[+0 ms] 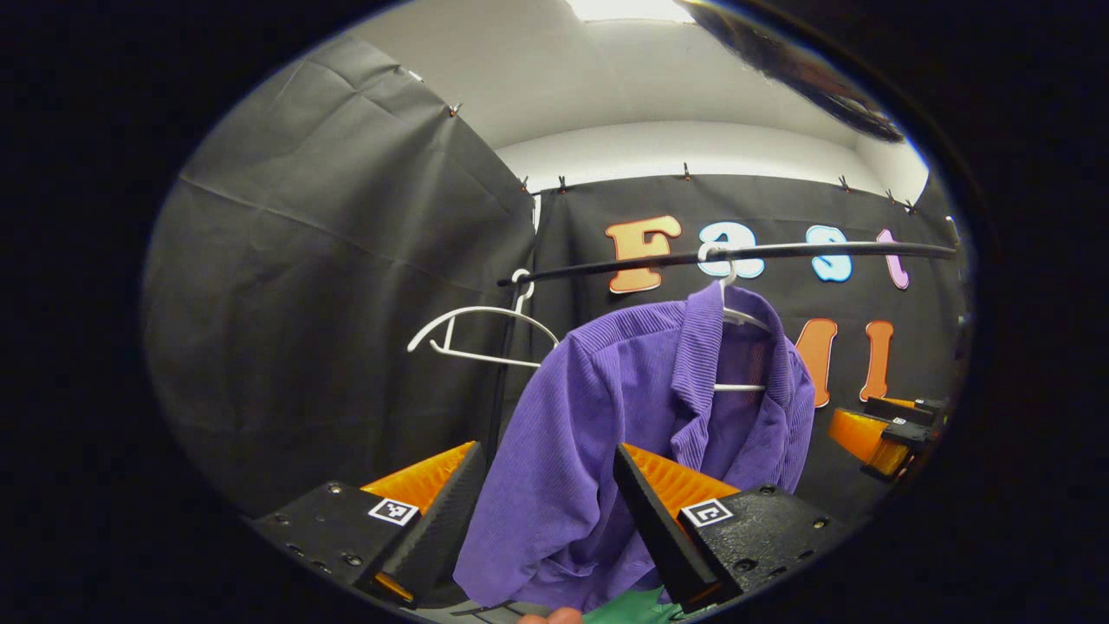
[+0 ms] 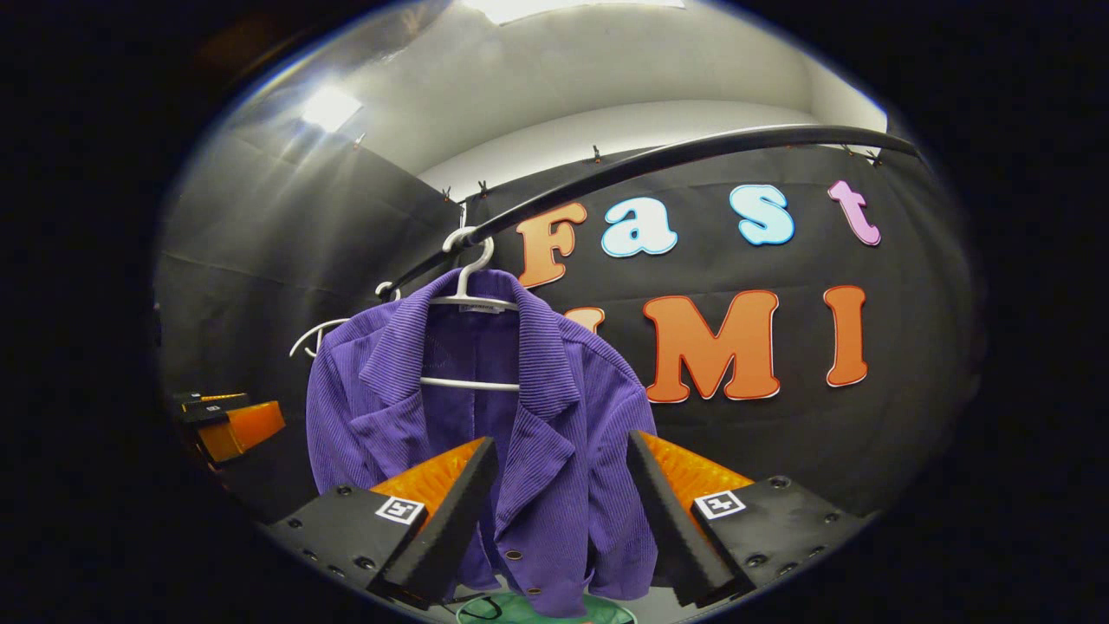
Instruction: Grasp the clothes on the hanger with both hands and then place them into the laundry hamper below.
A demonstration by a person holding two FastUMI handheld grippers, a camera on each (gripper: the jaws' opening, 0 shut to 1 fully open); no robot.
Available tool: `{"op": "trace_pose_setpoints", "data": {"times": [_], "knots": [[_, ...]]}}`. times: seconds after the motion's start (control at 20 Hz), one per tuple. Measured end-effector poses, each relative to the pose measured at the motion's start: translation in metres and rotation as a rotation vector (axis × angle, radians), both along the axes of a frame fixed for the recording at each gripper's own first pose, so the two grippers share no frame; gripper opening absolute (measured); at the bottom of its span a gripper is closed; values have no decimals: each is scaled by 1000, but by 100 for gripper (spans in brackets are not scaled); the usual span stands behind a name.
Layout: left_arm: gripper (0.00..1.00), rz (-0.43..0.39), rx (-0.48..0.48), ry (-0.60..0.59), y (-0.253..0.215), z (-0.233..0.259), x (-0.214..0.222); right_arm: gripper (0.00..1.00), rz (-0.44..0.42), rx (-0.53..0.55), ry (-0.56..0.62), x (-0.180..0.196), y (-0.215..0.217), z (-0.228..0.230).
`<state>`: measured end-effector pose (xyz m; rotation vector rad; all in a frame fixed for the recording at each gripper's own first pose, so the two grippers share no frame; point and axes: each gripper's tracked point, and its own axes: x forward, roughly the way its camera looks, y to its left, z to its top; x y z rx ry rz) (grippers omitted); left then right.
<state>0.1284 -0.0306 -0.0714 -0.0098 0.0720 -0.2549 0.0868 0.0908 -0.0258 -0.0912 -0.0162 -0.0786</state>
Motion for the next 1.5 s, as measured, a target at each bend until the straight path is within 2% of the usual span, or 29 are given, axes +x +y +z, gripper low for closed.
{"op": "trace_pose_setpoints", "data": {"times": [0.05, 0.15, 0.2, 0.4, 0.45, 0.5, 0.6, 0.65, 0.7, 0.75, 0.8, 1.0, 1.1, 1.15, 1.2, 1.25, 1.4, 1.5], "knots": [[92, 14, -9, -1, -4, 0, -2, 98, 31, 8, 9, 3, 4, -4], [95, 33, -28, 12, -13, -4, -3, 98, 89, 29, 36, 7, 7, -12], [92, 42, -36, 7, -16, -3, -3, 98, 101, 37, 32, 9, 3, -13], [92, 71, -21, 9, -25, -6, -5, 98, 108, 71, 25, 19, -15, -17], [95, 80, -14, 11, -25, -7, -4, 98, 108, 79, 45, 22, -19, -25], [92, 90, -12, 14, -25, -9, -4, 98, 114, 93, 72, 24, -20, -34], [95, 100, -22, 17, -28, -9, -6, 94, 122, 139, 117, 31, -22, -54], [92, 102, -26, 24, -29, -11, -7, 94, 122, 163, 143, 34, -23, -65], [92, 105, -23, 31, -30, -14, -8, 98, 137, 186, 166, 38, -18, -76], [95, 107, -15, 35, -29, -16, -8, 94, 147, 197, 178, 43, -14, -85], [92, 110, -2, 36, -28, -16, -9, 97, 144, 197, 186, 50, -13, -90], [92, 118, 26, 24, -23, -13, -15, 98, 114, 181, 191, 78, -6, -105], [92, 120, 25, 22, -22, -12, -17, 98, 131, 166, 226, 90, 7, -128], [95, 118, 24, 23, -22, -12, -19, 98, 127, 152, 259, 95, 10, -145], [92, 114, 26, 21, -21, -11, -21, 98, 99, 137, 269, 97, 4, -155], [99, 112, 31, 18, -20, -11, -23, 98, 64, 122, 264, 102, -6, -161], [95, 109, 53, 16, -18, -13, -27, 97, -15, 88, 248, 115, -39, -167], [95, 93, 47, 21, -21, -13, -26, 91, -42, 97, 255, 113, -59, -168]]}}
